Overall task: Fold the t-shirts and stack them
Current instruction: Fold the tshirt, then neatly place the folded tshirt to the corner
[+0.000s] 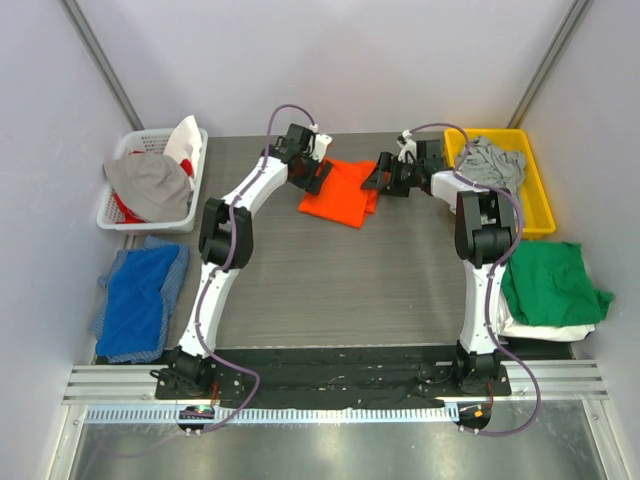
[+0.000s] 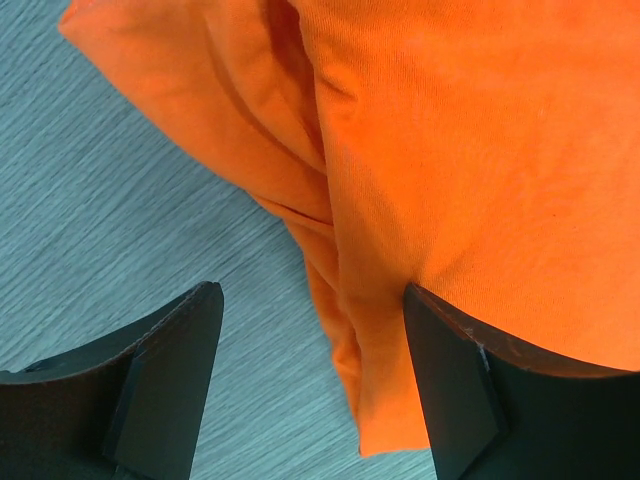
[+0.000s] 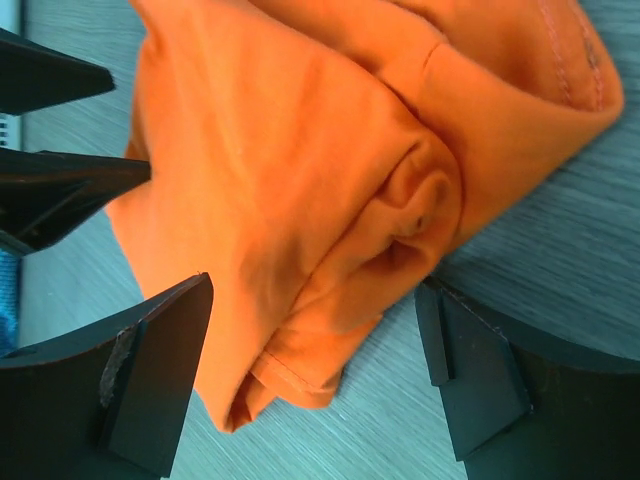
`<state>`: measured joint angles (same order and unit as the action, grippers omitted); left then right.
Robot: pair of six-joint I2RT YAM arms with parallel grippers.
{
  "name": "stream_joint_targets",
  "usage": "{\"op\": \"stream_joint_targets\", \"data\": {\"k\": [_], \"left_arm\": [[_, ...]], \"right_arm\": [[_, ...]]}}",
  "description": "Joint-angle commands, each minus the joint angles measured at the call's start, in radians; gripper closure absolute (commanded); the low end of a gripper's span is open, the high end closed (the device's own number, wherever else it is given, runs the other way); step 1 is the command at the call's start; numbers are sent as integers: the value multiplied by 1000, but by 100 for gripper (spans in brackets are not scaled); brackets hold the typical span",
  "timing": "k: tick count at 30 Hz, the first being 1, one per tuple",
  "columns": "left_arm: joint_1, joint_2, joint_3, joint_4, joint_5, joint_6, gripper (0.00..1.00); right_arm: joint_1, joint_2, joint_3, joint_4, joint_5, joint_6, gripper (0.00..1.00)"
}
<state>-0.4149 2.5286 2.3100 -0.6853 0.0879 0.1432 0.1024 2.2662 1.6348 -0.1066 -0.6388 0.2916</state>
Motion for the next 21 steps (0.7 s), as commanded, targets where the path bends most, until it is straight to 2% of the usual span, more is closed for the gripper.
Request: {"op": "stream_joint_targets", "data": {"k": [1, 10, 21], "left_arm": [[-2, 9, 54, 21, 3, 18, 22], [-2, -13, 12, 26, 9, 19, 23], [-4, -36, -30, 18, 1, 36, 23]], "right_arm": [[-3, 39, 10, 50, -48, 60, 8], [-3, 21, -88, 182, -110, 161, 8], [16, -36, -196, 209, -143, 153, 8]]}}
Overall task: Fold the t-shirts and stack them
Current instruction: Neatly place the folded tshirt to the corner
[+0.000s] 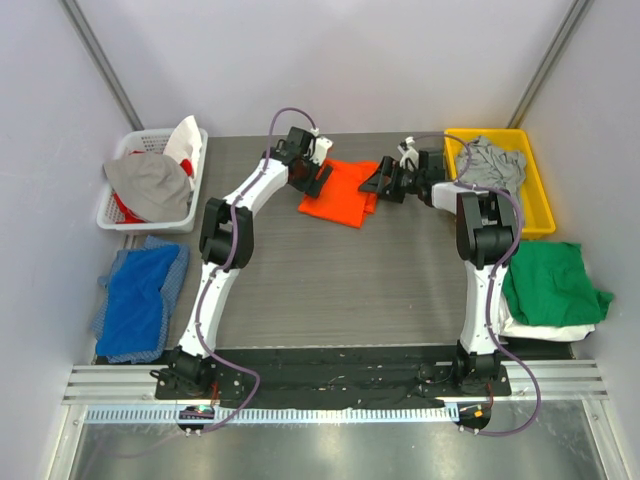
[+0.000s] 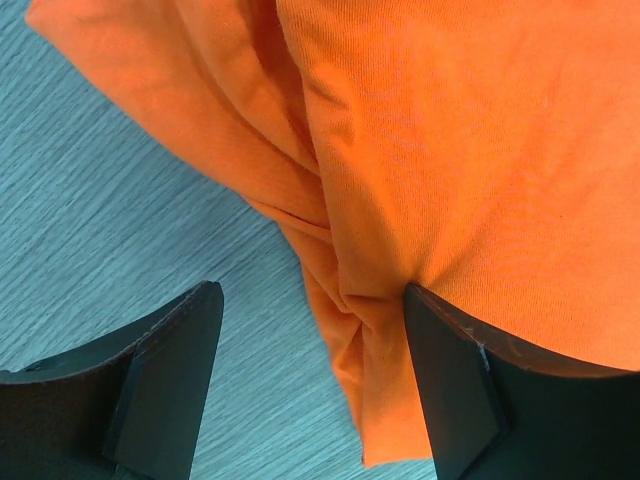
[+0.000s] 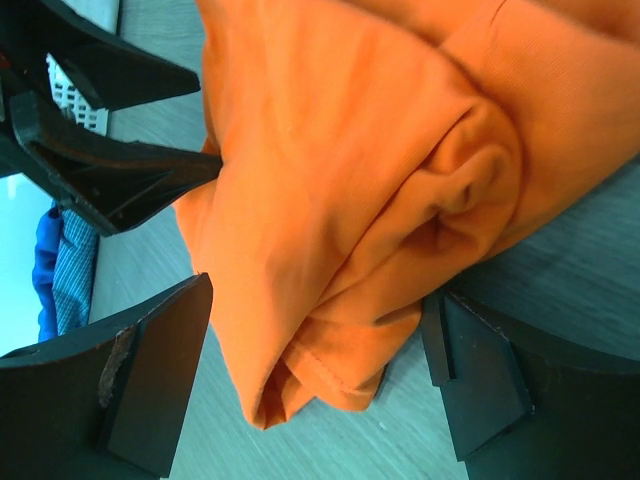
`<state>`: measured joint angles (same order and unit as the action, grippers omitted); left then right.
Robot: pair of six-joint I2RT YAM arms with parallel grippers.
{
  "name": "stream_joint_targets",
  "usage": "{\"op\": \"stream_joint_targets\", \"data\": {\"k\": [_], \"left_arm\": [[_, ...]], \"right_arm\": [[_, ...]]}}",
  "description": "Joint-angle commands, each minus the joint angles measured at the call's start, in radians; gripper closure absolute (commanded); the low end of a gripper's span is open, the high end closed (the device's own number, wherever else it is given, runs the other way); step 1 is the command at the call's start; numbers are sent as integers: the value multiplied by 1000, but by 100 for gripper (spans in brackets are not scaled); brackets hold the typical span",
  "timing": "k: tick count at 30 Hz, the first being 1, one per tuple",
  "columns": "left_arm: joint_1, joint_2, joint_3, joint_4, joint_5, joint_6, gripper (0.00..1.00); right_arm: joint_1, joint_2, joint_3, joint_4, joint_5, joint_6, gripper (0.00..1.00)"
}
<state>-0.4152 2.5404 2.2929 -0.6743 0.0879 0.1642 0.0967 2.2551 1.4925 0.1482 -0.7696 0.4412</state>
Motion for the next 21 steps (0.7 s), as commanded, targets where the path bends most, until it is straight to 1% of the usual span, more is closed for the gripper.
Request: {"op": "stream_joint_targets", "data": {"k": [1, 4, 11, 17, 18, 21], "left_arm": [[-2, -48, -13, 8, 1, 14, 23], [-4, -52, -19, 9, 12, 5, 22], [-11, -65, -36, 9, 12, 14, 22], [-14, -68, -52, 7, 15, 18, 23], [-16, -68, -55, 7, 13, 20, 22], [-19, -80, -72, 8, 9, 26, 23]], "right_arm": [[26, -26, -57, -44, -14, 4, 7], [43, -23, -63, -35, -10, -2, 8], [61, 18, -11, -15, -20, 21, 9], [64, 41, 21, -7, -37, 24, 13], [64, 44, 23, -7, -39, 24, 15], [63, 43, 37, -31, -34, -7, 31]]}}
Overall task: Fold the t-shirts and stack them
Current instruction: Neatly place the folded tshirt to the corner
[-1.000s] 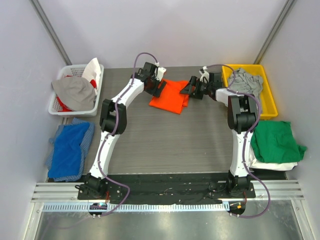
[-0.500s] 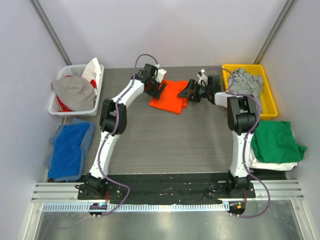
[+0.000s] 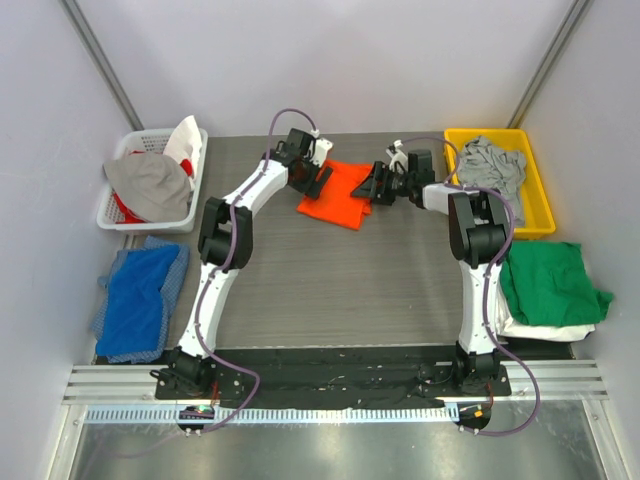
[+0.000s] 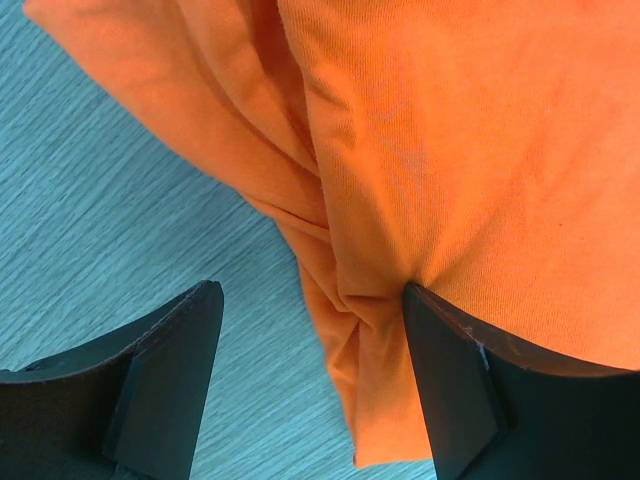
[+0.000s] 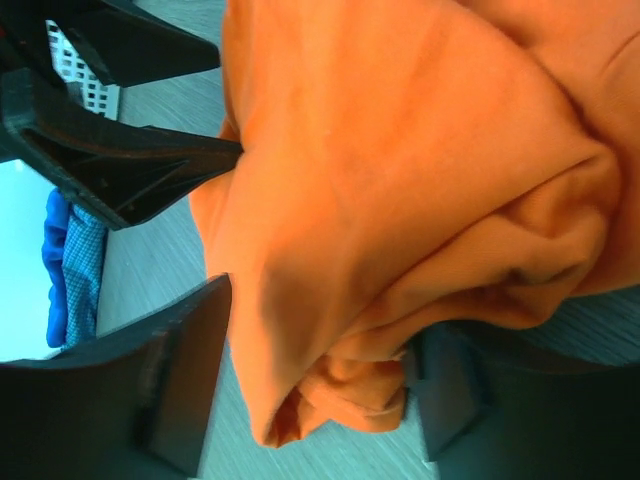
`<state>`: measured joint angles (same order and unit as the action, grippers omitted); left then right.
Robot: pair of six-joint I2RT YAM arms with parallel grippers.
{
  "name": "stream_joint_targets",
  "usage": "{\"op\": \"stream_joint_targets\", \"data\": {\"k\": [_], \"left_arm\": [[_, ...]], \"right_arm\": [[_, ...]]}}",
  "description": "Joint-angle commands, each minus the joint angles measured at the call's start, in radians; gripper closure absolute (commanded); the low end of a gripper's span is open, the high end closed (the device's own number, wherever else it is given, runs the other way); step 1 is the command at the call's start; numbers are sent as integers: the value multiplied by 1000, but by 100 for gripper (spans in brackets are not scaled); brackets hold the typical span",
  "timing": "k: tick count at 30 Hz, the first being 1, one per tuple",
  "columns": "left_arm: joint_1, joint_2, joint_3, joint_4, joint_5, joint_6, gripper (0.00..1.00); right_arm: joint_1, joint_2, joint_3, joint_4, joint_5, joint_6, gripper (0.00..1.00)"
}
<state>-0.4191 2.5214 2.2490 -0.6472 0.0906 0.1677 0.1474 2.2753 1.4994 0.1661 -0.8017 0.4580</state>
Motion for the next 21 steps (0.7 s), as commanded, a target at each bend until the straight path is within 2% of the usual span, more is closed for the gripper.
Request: {"op": "stream_joint_targets", "data": {"k": [1, 3, 4, 5, 6, 9, 17, 21], "left_arm": [[-14, -62, -34, -20, 6, 26, 23], [-14, -68, -49, -17, 1, 33, 23], [-14, -75, -58, -16, 0, 36, 23], [-14, -76, -62, -16, 0, 36, 23], [-14, -78, -62, -16, 0, 38, 23], [-14, -84, -65, -16, 1, 33, 23], [-14, -130, -75, -32, -26, 59, 23], [-14, -187, -106, -17, -54, 73, 23]], "right_arm": [[11, 18, 30, -68, 8, -34, 41], [12, 13, 38, -94, 18, -74, 51], [11, 12, 38, -109, 21, -84, 63], [12, 12, 39, -114, 19, -93, 70], [11, 13, 47, -120, 19, -96, 81], [11, 10, 55, -145, 22, -108, 97], [-32, -82, 28, -259, 25, -211, 99], [-78, -148, 38, -459, 41, -359, 99]]}}
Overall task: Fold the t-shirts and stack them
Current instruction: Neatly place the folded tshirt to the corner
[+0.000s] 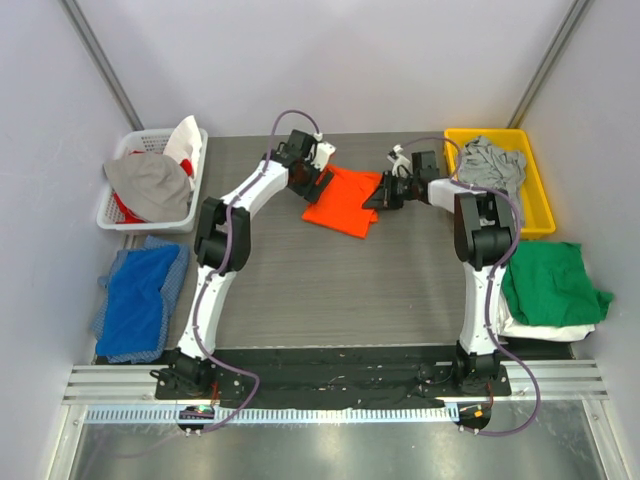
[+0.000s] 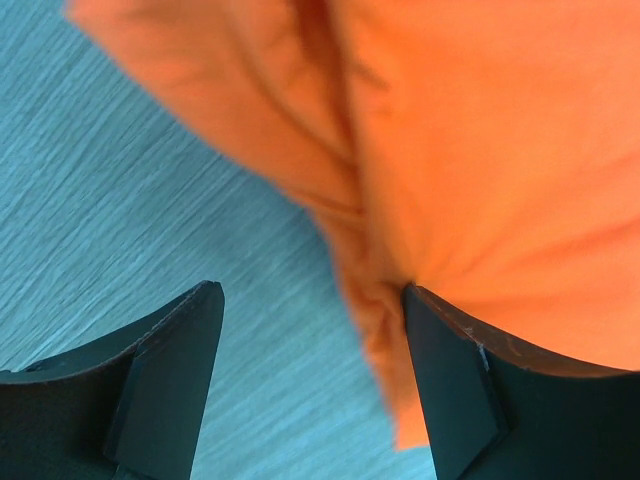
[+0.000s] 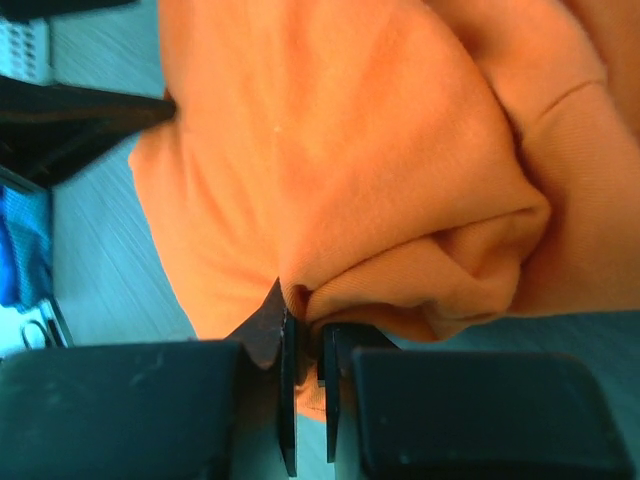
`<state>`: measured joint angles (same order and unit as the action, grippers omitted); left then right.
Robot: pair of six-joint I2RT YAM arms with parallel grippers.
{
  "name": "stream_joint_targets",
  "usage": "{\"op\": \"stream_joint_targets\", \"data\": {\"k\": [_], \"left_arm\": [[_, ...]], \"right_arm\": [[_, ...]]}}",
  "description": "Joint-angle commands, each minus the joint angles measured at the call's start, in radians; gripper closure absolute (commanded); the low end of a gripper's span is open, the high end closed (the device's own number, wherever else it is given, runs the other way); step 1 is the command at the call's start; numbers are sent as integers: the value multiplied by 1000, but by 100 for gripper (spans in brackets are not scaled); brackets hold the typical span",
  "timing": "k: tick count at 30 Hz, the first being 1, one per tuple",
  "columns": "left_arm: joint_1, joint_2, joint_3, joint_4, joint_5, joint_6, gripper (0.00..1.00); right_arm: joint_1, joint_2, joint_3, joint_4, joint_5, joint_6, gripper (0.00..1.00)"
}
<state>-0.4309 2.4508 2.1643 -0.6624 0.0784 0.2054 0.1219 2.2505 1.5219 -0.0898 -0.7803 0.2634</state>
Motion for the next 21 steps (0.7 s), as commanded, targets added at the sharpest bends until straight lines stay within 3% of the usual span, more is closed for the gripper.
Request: {"op": "stream_joint_targets", "data": {"k": [1, 5, 11, 21], "left_arm": [[-2, -131, -32, 7, -46, 38, 23], [-2, -205, -52, 29, -69, 43, 23], [0, -268, -92, 27, -121, 57, 23], [-2, -374, -195, 46, -112, 49, 23]], "right_arm": [[-59, -138, 27, -255, 19, -206, 99], [-91, -167, 145, -599, 58, -377, 99], [-162, -233, 210, -939, 148, -582, 99], [-246, -417, 146, -1174, 260, -722, 99]]}}
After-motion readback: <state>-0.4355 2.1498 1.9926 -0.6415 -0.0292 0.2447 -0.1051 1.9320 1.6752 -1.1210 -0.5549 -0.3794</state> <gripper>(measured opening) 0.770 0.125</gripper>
